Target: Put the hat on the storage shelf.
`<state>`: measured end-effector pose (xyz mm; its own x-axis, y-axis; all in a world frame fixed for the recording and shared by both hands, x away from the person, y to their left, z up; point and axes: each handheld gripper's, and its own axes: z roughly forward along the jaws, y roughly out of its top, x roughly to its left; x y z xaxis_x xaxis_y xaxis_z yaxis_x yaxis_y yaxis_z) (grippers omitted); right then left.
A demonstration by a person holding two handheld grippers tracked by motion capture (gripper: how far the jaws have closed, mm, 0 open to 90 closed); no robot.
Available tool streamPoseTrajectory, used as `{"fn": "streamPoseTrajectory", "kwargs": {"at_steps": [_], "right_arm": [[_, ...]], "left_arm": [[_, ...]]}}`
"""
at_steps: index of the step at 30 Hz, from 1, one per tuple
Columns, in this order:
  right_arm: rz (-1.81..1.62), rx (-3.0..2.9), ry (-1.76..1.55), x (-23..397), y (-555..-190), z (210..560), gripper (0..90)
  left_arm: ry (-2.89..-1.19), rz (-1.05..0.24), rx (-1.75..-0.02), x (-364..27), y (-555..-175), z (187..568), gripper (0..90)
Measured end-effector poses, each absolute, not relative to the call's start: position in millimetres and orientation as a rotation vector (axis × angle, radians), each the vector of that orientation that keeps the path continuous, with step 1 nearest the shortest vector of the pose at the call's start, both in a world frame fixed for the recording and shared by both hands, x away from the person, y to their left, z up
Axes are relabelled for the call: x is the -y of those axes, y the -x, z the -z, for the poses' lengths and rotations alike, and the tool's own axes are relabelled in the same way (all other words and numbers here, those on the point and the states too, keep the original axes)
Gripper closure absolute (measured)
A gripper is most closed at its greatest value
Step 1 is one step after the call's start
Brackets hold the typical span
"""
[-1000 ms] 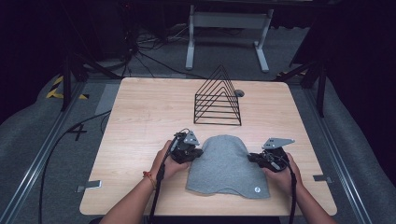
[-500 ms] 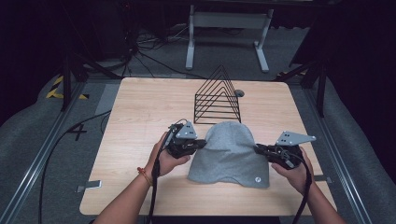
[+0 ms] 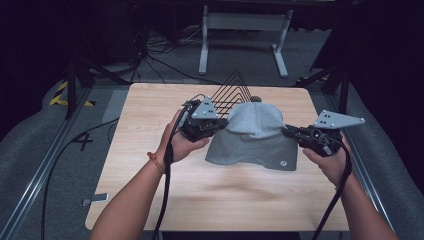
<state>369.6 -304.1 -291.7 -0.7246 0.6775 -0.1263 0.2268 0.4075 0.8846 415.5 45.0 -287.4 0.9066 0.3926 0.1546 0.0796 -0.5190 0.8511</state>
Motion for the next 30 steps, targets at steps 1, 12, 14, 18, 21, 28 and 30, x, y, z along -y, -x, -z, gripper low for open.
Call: {"fn": "streamPoseTrajectory", "kwargs": {"at_steps": [1,12,14,18,21,28,30], "right_arm": [[-1.278,-2.192,-0.773,304,-371,287,85.3],[-1.286,-2.133,-0.746,298,-390,244,85.2],[-1.275,-2.117,-0.746,296,-398,234,85.2],[-1.275,-2.101,-0.749,295,-407,224,85.2],[-1.267,-2.079,-0.756,293,-419,214,85.2],[-1.265,-2.054,-0.767,286,-440,199,85.2],[-1.27,-2.034,-0.769,285,-448,193,85.2]], "left_arm": [[-2.097,-0.428,-0.331,-46,-418,283,87.2],[-2.028,-0.479,-0.355,-48,-434,242,87.3],[-2.02,-0.498,-0.368,-49,-440,233,87.4],[-2.02,-0.519,-0.371,-50,-448,226,87.3],[-2.006,-0.523,-0.391,-52,-459,218,87.4],[-1.986,-0.559,-0.431,-56,-478,202,87.4],[-1.969,-0.564,-0.433,-57,-483,196,87.4]]}}
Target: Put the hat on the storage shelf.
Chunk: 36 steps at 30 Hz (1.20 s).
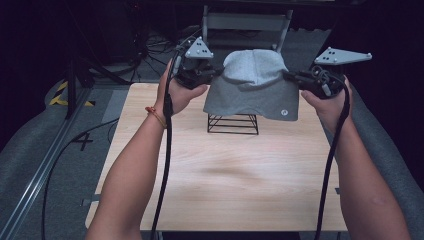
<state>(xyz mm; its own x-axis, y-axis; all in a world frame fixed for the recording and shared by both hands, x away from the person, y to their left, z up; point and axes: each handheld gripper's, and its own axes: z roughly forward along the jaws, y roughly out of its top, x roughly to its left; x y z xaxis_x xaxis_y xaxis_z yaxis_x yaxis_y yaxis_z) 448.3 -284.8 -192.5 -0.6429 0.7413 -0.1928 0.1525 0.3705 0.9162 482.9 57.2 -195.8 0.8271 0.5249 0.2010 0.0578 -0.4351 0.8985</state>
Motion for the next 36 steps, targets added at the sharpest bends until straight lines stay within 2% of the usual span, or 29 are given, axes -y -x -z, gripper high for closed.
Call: {"fn": "streamPoseTrajectory", "kwargs": {"at_steps": [7,21,36], "right_arm": [[-1.246,-2.006,-0.796,280,-473,177,85.2],[-1.245,-1.99,-0.832,272,-506,180,85.2],[-1.26,-2.031,-0.842,265,-524,206,85.1]], "left_arm": [[-1.962,-0.598,-0.475,-62,-501,187,87.4],[-1.961,-0.613,-0.552,-61,-533,190,87.4],[-1.961,-0.571,-0.614,-73,-549,215,87.3]]}}
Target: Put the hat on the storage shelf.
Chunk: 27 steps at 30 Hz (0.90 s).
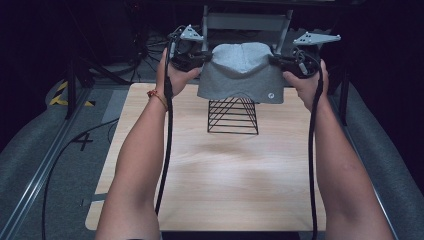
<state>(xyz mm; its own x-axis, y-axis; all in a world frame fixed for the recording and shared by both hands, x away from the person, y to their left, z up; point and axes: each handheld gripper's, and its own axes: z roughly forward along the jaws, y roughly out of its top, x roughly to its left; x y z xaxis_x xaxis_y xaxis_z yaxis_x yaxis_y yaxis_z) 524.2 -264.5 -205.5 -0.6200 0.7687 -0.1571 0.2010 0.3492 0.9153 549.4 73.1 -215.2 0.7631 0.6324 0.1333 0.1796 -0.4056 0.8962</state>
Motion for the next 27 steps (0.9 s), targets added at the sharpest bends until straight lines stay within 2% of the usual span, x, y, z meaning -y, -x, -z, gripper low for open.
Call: {"fn": "streamPoseTrajectory", "kwargs": {"at_steps": [14,21,27], "right_arm": [[-1.253,-1.982,-0.848,265,-532,197,85.1],[-1.255,-1.995,-0.87,264,-541,204,85.1],[-1.251,-2.026,-0.855,265,-535,215,85.1]], "left_arm": [[-1.967,-0.651,-0.622,-67,-558,206,87.3],[-1.988,-0.613,-0.628,-60,-565,220,87.3],[-1.968,-0.576,-0.635,-65,-560,230,87.3]]}}
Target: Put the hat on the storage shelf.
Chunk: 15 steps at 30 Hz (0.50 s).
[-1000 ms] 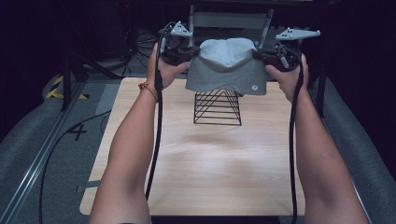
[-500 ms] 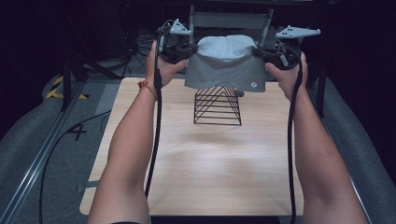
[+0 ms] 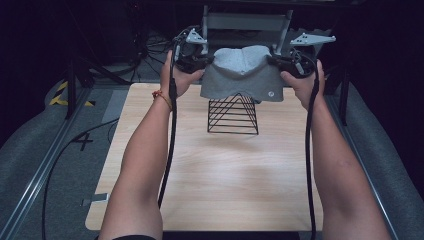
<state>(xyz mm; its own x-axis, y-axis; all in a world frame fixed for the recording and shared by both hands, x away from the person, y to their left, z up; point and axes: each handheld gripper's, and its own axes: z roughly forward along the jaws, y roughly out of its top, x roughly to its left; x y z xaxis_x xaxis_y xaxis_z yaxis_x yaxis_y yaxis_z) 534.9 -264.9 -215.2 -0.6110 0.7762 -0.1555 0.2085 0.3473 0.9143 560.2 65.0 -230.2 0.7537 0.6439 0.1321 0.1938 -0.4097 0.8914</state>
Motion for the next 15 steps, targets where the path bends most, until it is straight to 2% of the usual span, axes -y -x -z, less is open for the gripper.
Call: {"fn": "streamPoseTrajectory", "kwargs": {"at_steps": [15], "right_arm": [[-1.279,-2.036,-0.804,265,-515,215,85.1]], "left_arm": [[-1.9,-0.535,-0.599,-84,-535,230,87.3]]}}
